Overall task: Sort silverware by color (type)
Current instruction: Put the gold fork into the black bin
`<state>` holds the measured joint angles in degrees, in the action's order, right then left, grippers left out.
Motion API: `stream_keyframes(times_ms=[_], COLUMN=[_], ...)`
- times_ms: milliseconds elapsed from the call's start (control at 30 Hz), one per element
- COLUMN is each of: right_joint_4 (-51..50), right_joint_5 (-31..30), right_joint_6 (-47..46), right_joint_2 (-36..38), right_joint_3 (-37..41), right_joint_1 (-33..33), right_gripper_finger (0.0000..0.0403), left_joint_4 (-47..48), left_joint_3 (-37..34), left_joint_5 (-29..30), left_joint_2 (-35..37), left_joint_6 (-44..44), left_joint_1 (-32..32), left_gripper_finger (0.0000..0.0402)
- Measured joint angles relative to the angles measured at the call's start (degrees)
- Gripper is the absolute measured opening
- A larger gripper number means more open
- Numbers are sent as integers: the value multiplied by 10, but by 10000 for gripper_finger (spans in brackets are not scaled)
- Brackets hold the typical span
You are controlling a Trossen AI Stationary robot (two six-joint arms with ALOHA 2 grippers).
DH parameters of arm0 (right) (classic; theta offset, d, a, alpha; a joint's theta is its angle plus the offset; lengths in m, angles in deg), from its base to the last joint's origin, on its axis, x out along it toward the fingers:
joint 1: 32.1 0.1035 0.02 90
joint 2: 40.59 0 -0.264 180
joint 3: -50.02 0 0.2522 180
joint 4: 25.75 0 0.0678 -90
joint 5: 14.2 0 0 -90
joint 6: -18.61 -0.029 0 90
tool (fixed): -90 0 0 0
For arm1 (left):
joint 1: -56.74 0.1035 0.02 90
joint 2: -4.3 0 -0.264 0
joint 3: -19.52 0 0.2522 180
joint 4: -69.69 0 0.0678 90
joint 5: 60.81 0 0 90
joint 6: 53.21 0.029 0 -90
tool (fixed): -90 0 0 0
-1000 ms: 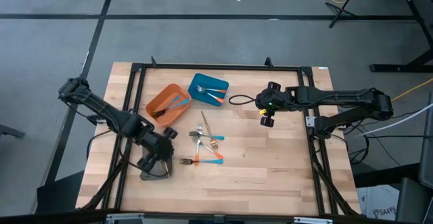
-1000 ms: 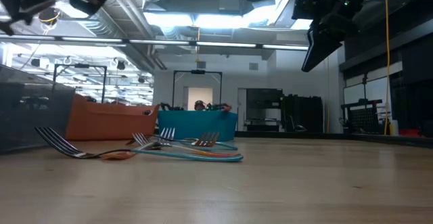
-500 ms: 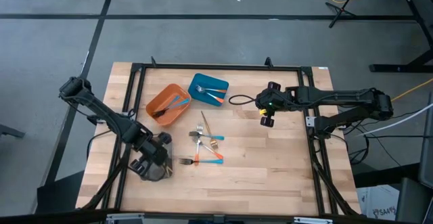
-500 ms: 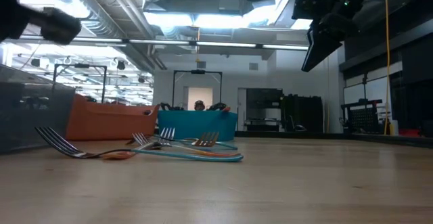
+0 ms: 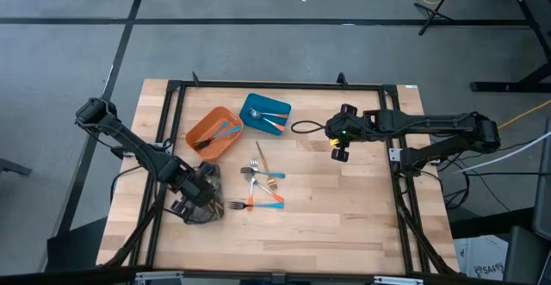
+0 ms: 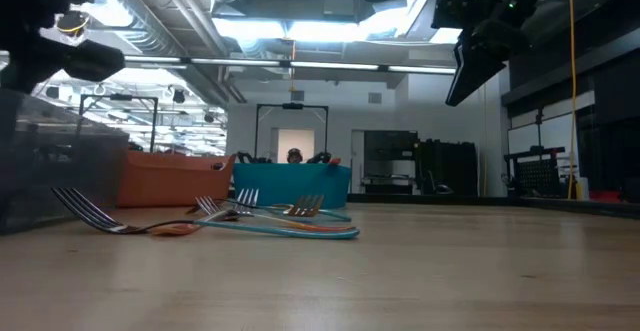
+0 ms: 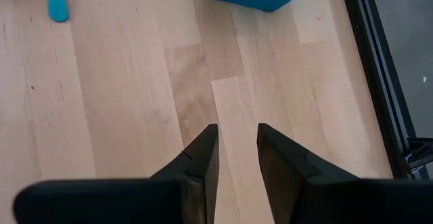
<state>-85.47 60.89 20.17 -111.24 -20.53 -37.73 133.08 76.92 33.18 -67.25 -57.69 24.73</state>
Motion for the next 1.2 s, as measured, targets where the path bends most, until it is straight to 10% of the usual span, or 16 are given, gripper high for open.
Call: stream_keyframes(times_ms=[533, 1200], right_joint_4=[0, 0], right_joint_5=[0, 0], right_joint_6=[0, 0], right_joint_2=[0, 0], right_joint_3=[0, 0], right_joint_1=[0, 0], right_gripper_finger=[92, 92], left_joint_4=[-43, 5], left_joint_3=[0, -24], left_joint_5=[13, -78], left_joint_2=[0, -5], left_joint_6=[-6, -251], left_joint_1=[0, 3], left_gripper_finger=[45, 45])
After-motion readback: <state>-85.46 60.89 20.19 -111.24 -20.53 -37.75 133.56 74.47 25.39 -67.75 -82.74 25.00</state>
